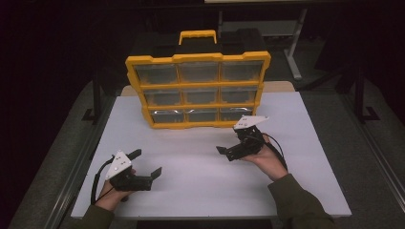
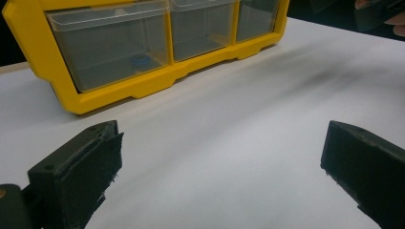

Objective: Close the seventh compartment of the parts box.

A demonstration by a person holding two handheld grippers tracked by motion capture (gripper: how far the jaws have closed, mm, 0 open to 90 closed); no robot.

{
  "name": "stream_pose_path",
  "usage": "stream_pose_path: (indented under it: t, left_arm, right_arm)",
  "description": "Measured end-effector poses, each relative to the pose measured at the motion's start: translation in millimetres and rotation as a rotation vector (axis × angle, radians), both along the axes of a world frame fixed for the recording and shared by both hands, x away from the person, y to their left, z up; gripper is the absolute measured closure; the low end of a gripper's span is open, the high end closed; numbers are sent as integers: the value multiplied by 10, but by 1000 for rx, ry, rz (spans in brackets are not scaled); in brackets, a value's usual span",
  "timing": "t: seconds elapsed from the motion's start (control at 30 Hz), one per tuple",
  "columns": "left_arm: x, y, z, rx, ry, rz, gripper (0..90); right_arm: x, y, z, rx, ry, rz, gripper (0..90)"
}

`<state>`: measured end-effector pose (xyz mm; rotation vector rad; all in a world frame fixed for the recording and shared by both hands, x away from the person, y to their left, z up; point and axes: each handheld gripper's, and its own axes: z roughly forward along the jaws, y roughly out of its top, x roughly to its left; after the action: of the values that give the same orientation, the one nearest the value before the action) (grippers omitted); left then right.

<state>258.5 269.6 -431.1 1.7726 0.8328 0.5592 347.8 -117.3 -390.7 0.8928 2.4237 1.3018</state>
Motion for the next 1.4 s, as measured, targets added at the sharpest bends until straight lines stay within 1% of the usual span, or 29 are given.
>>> stream_pose_path:
  t: [0.1, 0.13, 0.2, 0.23, 0.27, 0.3, 0.33, 0.37, 0.5, 0.53, 0.6, 0.7, 0.73, 0.77, 0.87, 0.93, 0.97, 1.0, 1.03, 1.07, 1.13, 1.33, 1.4]
  left_arm:
    - [-4, -6, -1, -3, 3, 1, 0]
    - [-3, -2, 0, 6, 4, -1, 0]
    - [-1, -2, 1, 5, 5, -1, 0]
    - [4, 2, 3, 10, 0, -3, 0]
    - [3, 1, 3, 9, 1, -2, 0]
    - [3, 0, 3, 8, 1, -2, 0]
    - [3, 1, 3, 10, 1, -2, 0]
    - [4, 1, 3, 10, 0, -2, 0]
    - [0, -6, 6, 12, 1, -4, 0]
    - [2, -2, 8, 18, -2, -7, 0]
    - [-4, -9, 4, 3, 5, 0, 0]
    - [-3, -12, 1, -7, 8, 5, 0]
    - [-2, -12, 1, -6, 8, 5, 0]
    - [-3, -12, 3, -5, 9, 5, 0]
    - [-5, 2, 10, 24, 12, -2, 0]
    - [-2, 5, 12, 26, 7, -9, 0]
    - [5, 12, 14, 34, -2, -16, 0]
    - [3, 9, 12, 27, 0, -14, 0]
    - [4, 13, 13, 32, 1, -13, 0]
    - [6, 9, 11, 23, 2, -11, 0]
    - [8, 10, 9, 22, 4, -10, 0]
    - [4, 8, 13, 21, 4, -6, 0]
    - [7, 10, 12, 27, 1, -8, 0]
  right_arm:
    - [-41, -29, 4, 0, -1, -1, 0]
    - [-66, -43, 3, 3, -9, -4, 0]
    - [-127, -79, -9, 13, -9, -6, 0]
    - [-151, -99, -19, 13, -13, -8, 0]
    - [-175, -113, -25, 13, -9, -14, 0]
    - [-184, -124, -30, 8, -16, -12, 0]
    - [-207, -136, -30, 1, -19, -19, 0]
    - [-233, -162, -35, 8, -33, -26, 0]
    - [-286, -252, -62, 21, -33, -43, 0]
    - [-302, -274, -68, 21, -32, -46, 0]
    - [-337, -325, -82, 27, -34, -53, 0]
    - [-392, -389, -106, 46, -35, -64, 0]
    - [-413, -406, -111, 46, -32, -68, 0]
    - [-430, -433, -121, 44, -41, -67, 0]
    - [-470, -494, -141, 57, -43, -75, 0]
    - [-498, -540, -156, 64, -45, -81, 0]
    - [-514, -562, -165, 71, -42, -86, 0]
    - [-530, -584, -178, 74, -47, -87, 0]
    - [-548, -602, -190, 75, -46, -91, 0]
    - [-564, -621, -203, 71, -47, -93, 0]
    - [-588, -659, -229, 68, -48, -96, 0]
    - [-662, -753, -292, 75, -49, -102, 0]
    - [-687, -780, -306, 77, -45, -107, 0]
